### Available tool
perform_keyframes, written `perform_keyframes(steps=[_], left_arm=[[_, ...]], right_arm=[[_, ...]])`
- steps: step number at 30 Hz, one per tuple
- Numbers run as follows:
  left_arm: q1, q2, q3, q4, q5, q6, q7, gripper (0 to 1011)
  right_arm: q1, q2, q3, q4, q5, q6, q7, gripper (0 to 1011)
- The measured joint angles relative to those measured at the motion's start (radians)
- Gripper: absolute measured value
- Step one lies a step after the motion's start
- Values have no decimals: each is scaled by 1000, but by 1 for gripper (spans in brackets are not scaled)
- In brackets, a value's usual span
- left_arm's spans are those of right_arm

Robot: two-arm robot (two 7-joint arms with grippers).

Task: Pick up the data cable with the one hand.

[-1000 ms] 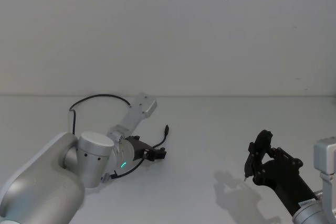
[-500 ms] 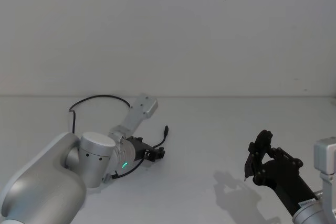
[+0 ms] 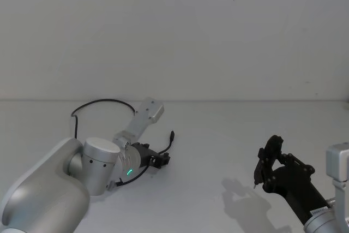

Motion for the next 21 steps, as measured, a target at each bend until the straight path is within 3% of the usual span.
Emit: perform_keyframes(steps=[21], left_arm=[[0, 0, 0, 2, 1, 0, 1, 523]], right_arm=[[0, 0, 0, 0, 0, 0, 0, 263]])
